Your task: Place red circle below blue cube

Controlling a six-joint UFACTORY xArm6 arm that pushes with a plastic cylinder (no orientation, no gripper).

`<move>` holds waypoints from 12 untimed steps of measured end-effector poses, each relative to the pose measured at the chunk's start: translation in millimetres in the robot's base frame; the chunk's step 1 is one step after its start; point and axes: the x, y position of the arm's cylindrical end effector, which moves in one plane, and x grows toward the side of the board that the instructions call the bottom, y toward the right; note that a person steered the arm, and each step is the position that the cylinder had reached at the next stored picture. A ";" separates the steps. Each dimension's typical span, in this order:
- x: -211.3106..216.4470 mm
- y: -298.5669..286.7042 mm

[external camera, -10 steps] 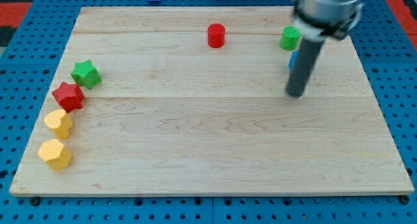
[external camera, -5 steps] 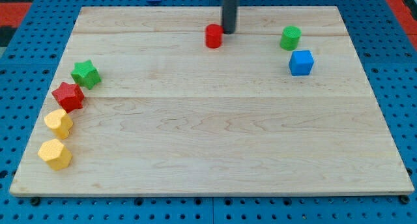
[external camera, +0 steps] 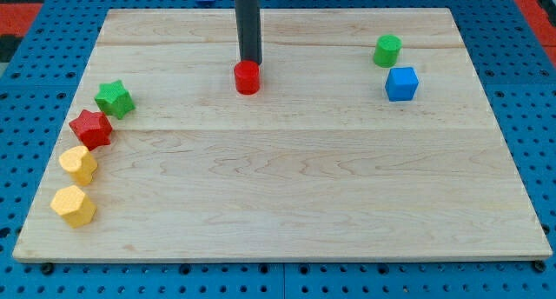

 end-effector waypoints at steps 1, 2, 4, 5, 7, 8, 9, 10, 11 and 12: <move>22.6 0.0; 43.8 0.0; 67.1 -16.6; 86.6 -54.0; 121.0 -92.6; 119.9 -58.0; 119.9 -17.5; 119.8 22.1; 119.8 68.1; 119.9 111.1</move>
